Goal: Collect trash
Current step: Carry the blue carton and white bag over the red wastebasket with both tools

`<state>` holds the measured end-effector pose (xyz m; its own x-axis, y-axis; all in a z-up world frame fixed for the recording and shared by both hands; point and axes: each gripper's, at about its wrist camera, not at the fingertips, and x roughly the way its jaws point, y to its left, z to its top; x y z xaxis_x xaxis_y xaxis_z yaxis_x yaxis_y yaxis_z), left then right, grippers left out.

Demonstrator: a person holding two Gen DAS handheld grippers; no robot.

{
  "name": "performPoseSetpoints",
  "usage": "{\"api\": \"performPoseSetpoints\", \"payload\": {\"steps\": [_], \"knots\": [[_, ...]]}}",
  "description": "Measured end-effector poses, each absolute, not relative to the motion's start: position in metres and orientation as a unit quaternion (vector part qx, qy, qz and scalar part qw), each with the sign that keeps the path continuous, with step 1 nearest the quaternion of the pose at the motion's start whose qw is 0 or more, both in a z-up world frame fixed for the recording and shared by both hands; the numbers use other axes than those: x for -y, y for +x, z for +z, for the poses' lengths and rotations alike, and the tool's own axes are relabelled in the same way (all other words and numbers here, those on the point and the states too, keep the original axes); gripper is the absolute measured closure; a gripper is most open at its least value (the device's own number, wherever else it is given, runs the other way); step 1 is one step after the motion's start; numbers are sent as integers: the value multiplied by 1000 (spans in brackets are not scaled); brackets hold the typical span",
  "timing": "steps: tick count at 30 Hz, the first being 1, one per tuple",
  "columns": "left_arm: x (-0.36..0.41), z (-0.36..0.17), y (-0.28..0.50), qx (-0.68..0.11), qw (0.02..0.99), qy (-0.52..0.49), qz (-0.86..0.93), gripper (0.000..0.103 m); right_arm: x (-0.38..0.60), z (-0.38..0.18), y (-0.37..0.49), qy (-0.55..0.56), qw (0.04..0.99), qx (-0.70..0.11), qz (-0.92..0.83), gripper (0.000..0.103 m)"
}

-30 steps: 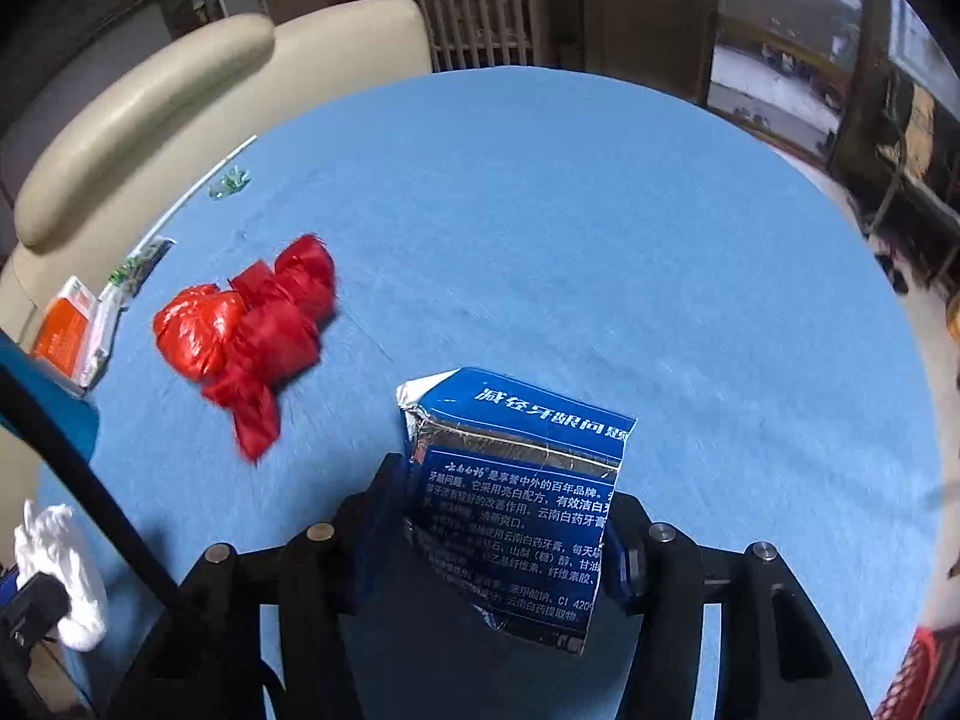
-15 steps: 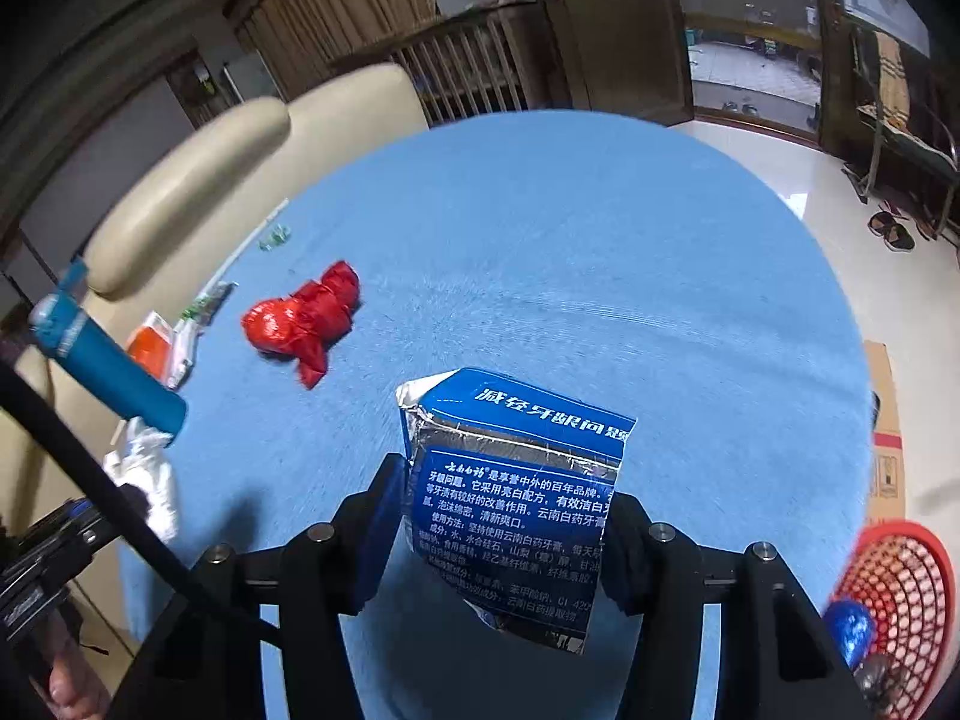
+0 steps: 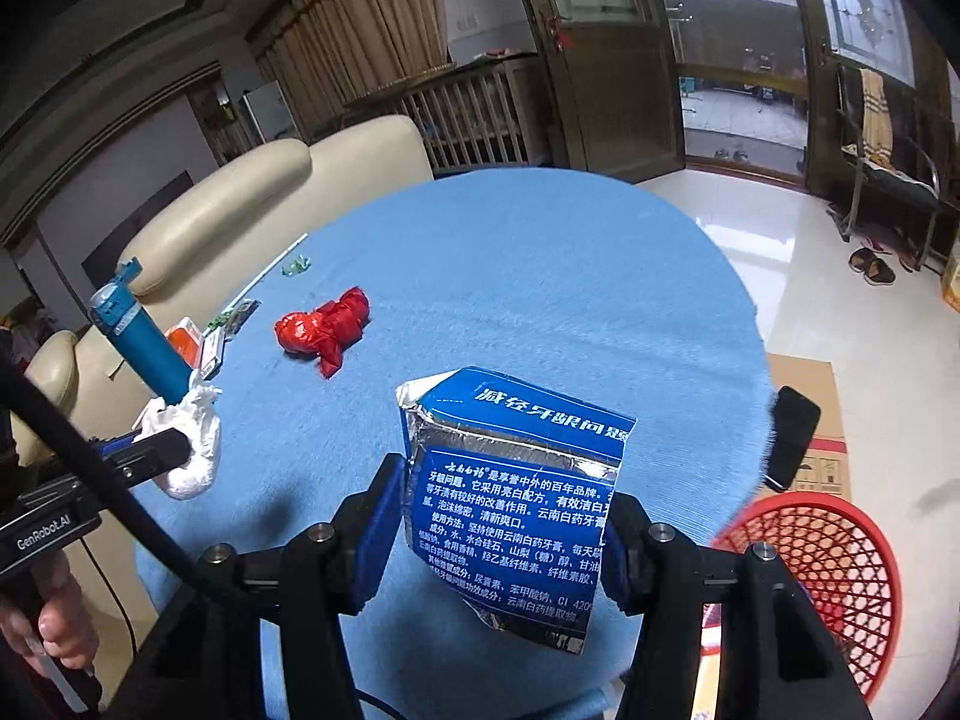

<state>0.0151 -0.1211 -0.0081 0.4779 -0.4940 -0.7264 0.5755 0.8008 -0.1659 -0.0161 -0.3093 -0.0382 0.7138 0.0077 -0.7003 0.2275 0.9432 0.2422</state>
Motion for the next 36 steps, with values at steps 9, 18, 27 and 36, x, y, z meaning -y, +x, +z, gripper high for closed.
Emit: {"api": "performPoseSetpoints", "payload": {"steps": [9,18,27,36], "knots": [[144,-3,-5,-398,853,83,-328,77,325,-29,-49,162,916,-360,-71,44],[158,3,-15,-393,849,104,-337,77,342,-22,-69,170,918,-347,-83,44],[169,15,-30,-377,851,122,-345,77,349,-8,-91,171,928,-320,-87,44],[180,27,-46,-359,851,138,-358,77,355,3,-109,169,935,-298,-92,44]]}}
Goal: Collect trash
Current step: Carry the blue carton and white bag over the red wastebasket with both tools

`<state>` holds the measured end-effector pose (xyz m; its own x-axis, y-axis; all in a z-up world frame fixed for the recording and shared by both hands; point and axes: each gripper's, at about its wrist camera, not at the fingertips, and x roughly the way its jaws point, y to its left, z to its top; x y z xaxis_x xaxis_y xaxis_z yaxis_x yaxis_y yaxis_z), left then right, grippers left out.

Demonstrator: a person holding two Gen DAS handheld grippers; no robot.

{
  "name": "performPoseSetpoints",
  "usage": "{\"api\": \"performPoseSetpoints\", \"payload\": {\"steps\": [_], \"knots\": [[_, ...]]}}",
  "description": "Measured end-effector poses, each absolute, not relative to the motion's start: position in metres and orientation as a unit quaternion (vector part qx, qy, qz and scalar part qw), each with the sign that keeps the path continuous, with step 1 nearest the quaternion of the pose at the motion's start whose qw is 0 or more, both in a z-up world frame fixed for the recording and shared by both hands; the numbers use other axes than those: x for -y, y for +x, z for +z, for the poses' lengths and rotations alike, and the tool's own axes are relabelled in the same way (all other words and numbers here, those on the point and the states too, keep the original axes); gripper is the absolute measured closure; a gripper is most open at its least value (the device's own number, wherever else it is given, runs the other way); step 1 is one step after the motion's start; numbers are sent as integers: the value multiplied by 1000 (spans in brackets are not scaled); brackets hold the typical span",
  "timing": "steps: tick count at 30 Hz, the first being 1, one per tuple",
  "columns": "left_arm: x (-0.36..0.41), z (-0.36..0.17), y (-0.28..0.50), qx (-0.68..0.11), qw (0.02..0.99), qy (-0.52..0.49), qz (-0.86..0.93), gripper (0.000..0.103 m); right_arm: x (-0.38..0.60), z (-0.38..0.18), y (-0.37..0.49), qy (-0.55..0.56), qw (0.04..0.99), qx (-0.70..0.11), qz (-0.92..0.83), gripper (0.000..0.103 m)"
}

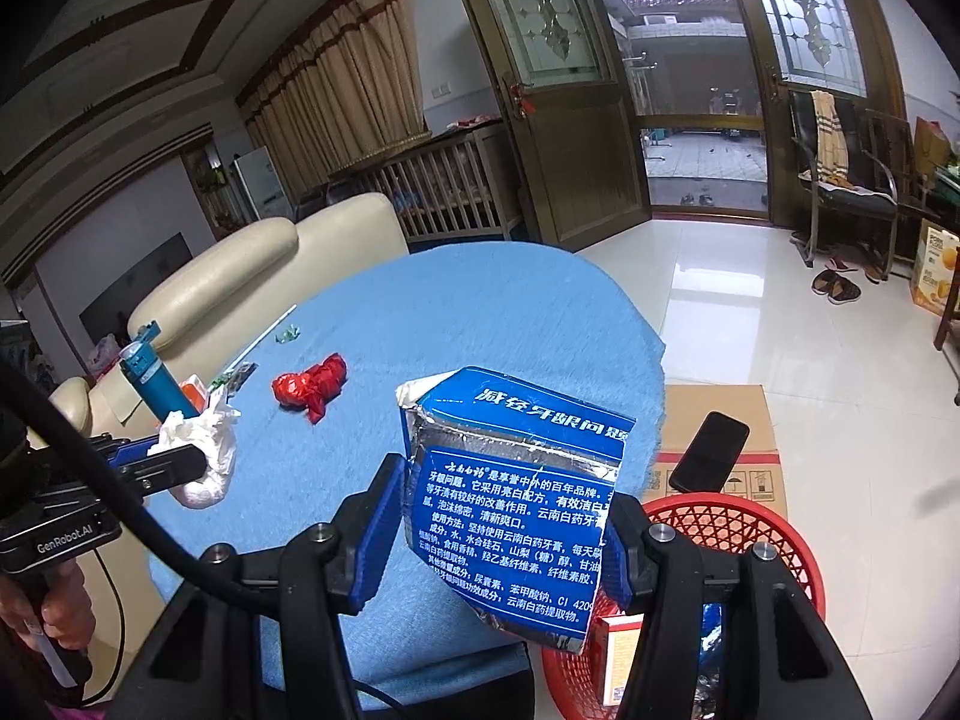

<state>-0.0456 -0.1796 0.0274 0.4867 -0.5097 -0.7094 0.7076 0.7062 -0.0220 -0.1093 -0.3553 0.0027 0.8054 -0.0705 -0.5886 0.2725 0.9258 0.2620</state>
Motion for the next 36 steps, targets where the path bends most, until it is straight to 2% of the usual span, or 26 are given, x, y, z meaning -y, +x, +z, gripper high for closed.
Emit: {"api": "performPoseSetpoints", "payload": {"steps": [36], "knots": [[234,29,-70,-359,826,176,-398,76,403,-2,-153,215,929,-274,-124,44]]}}
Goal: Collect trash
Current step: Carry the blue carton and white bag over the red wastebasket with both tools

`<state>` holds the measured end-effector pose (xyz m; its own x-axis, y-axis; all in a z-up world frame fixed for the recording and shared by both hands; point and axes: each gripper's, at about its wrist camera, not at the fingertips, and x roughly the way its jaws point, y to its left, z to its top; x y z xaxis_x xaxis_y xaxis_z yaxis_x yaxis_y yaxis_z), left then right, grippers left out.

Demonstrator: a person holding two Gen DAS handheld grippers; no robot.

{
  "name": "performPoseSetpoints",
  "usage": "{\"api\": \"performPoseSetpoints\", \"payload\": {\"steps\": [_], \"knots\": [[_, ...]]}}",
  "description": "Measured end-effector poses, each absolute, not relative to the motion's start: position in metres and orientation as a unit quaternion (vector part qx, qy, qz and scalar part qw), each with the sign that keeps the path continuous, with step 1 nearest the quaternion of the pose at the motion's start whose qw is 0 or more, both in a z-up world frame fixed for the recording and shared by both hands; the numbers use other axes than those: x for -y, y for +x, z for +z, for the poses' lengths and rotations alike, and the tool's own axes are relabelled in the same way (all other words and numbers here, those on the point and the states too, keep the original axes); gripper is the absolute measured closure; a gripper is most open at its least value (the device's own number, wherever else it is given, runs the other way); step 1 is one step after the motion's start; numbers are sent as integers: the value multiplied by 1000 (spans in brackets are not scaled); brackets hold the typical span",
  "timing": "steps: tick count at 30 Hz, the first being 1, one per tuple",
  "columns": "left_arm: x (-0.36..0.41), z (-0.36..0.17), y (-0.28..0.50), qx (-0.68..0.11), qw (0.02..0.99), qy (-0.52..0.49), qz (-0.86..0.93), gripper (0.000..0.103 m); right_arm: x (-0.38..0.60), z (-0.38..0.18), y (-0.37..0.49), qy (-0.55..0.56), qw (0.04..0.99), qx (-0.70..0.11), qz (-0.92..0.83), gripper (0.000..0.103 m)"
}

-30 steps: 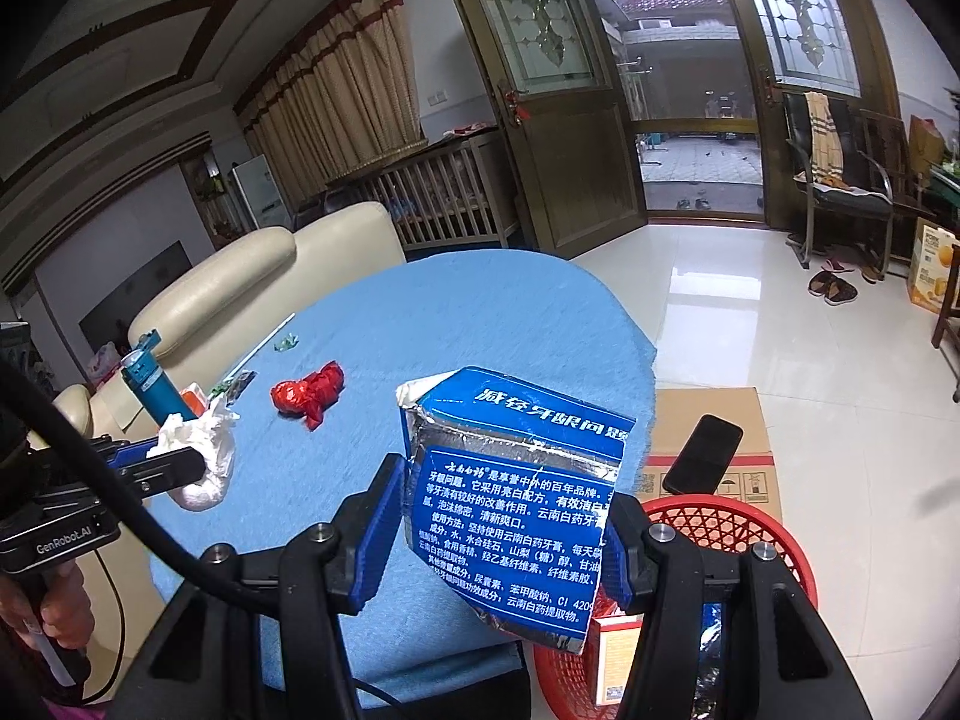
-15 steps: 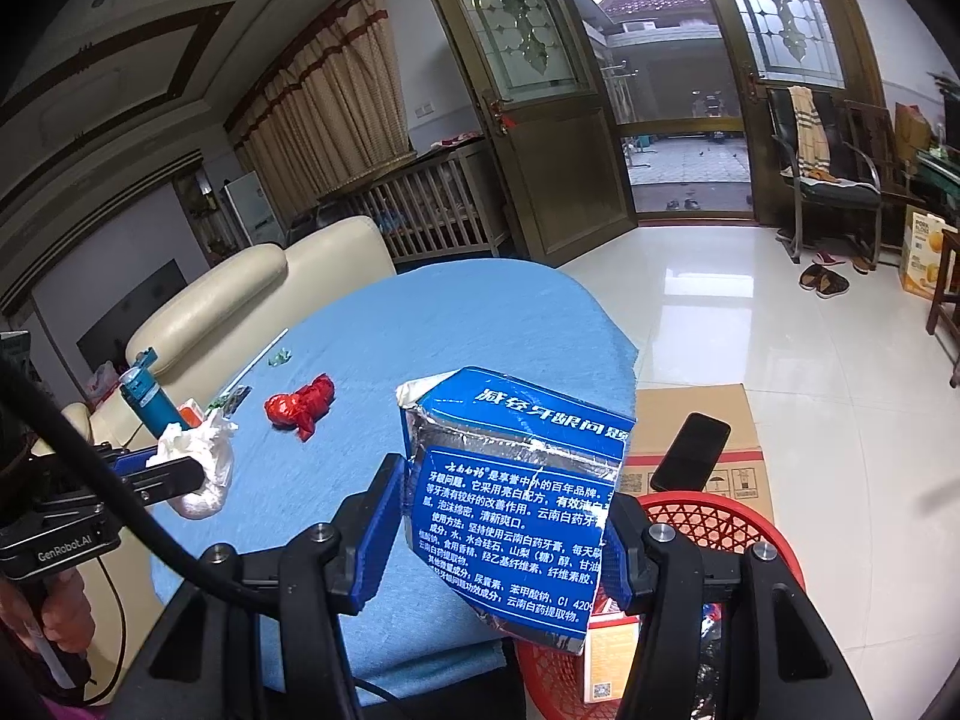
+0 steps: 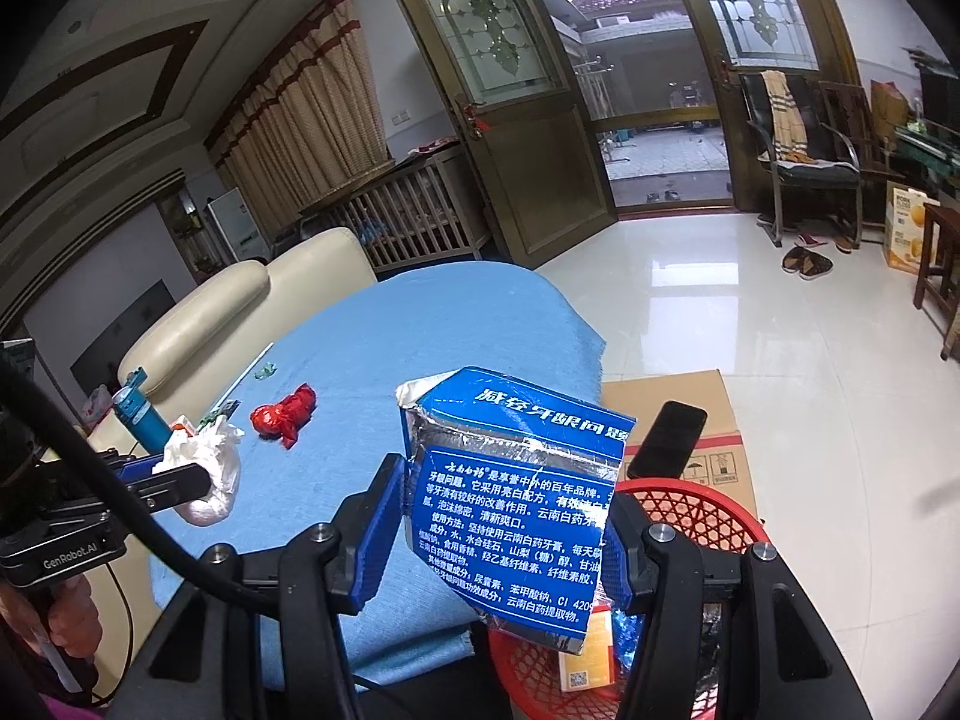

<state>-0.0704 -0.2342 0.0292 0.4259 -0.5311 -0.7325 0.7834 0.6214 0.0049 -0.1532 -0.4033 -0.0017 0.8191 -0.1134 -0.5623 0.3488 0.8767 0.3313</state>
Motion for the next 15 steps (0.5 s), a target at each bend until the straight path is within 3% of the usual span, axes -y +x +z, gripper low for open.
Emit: {"api": "performPoseSetpoints", "payload": {"steps": [15], "knots": [[267,27,-85,-363,808,197,-419,76,439,-15,-181,266,916,-266,-142,44]]}}
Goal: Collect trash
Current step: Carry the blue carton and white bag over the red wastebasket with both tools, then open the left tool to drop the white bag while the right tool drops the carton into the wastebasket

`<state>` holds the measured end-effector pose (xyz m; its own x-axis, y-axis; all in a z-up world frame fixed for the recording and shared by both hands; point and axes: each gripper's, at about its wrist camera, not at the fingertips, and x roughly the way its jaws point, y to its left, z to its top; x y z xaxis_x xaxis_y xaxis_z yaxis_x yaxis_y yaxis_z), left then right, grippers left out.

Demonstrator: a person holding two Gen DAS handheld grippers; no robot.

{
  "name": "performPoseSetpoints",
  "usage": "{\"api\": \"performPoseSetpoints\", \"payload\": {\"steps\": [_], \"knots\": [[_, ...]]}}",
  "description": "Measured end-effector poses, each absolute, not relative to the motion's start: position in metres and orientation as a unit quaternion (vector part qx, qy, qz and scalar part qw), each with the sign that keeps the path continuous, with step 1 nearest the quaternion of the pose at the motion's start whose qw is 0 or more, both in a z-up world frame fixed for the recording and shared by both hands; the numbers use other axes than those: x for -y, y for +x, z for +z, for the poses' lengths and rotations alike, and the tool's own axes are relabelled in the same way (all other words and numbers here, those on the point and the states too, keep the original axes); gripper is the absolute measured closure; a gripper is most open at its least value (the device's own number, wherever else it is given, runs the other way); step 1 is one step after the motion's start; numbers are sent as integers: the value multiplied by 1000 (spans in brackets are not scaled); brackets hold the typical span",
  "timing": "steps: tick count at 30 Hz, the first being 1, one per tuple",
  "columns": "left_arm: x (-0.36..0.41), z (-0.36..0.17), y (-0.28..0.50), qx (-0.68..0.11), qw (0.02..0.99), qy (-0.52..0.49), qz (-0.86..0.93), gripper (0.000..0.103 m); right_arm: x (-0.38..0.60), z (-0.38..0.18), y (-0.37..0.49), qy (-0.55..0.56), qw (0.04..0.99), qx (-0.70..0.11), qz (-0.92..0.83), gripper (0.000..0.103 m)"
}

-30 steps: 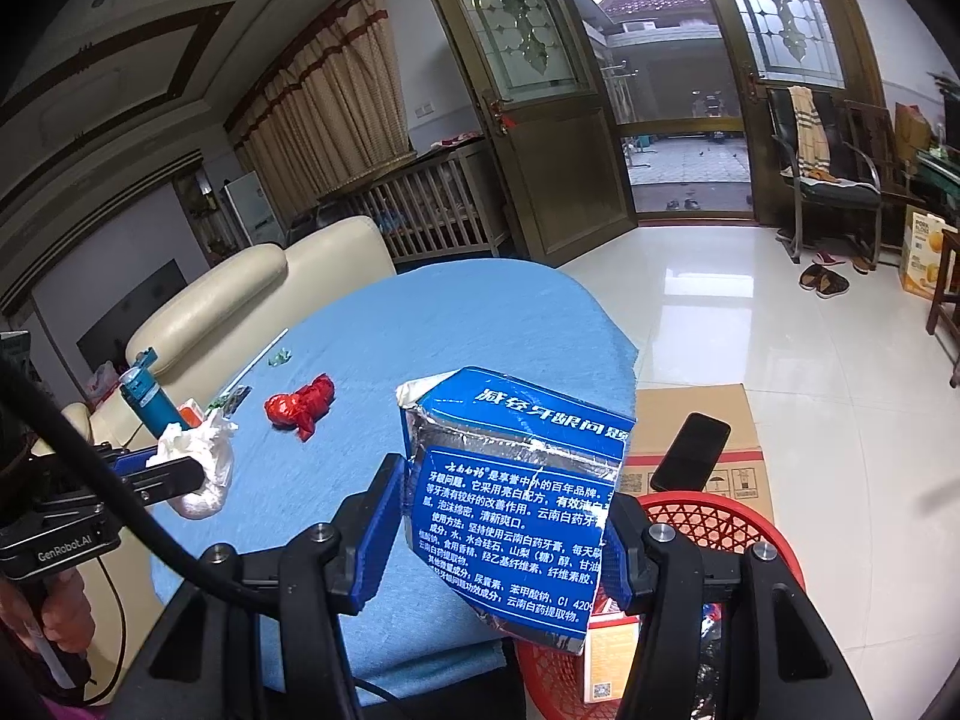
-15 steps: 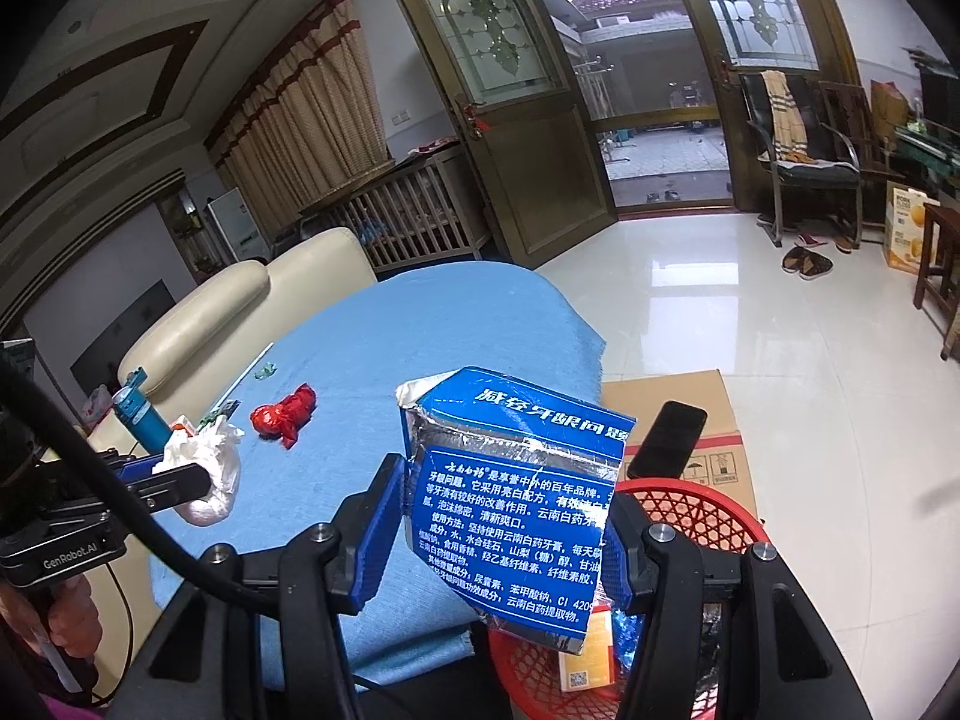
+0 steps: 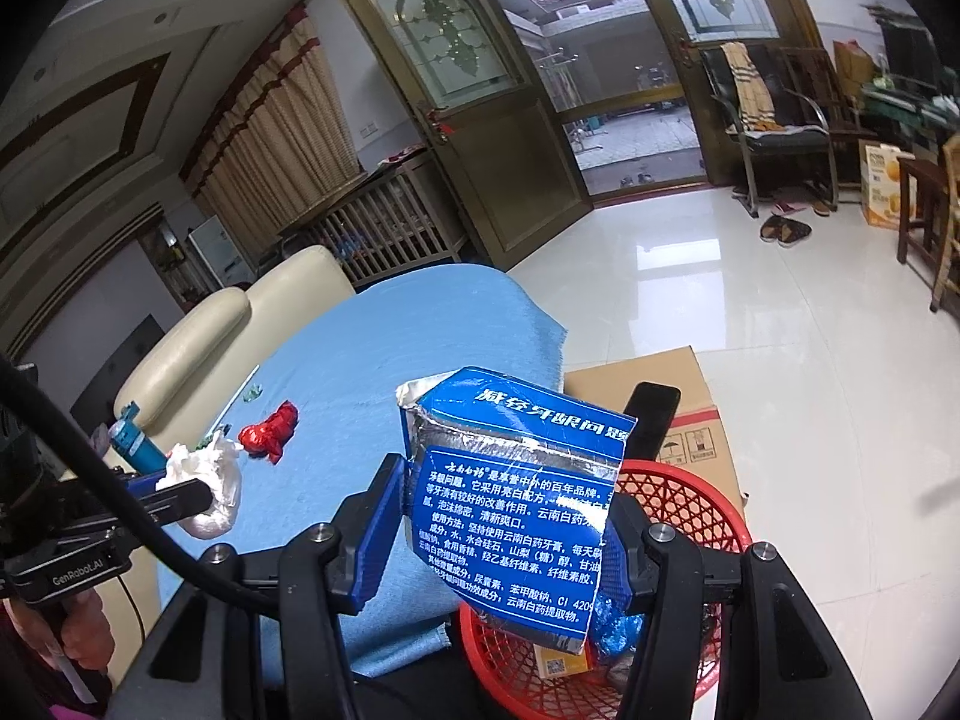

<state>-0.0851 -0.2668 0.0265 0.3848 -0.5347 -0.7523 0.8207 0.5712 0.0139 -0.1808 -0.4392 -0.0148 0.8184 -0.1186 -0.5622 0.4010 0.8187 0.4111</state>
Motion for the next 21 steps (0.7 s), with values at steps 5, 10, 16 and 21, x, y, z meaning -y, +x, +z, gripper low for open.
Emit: {"api": "performPoseSetpoints", "payload": {"steps": [5,10,16,21], "knots": [[278,26,-89,-364,802,204,-429,76,449,-16,-189,281,912,-261,-146,44],[288,24,-93,-365,793,210,-440,76,458,-16,-195,291,909,-259,-149,44],[303,21,-95,-368,785,215,-451,76,467,-19,-198,302,903,-267,-151,44],[311,17,-94,-375,776,213,-460,76,475,-19,-203,306,899,-272,-156,44]]}}
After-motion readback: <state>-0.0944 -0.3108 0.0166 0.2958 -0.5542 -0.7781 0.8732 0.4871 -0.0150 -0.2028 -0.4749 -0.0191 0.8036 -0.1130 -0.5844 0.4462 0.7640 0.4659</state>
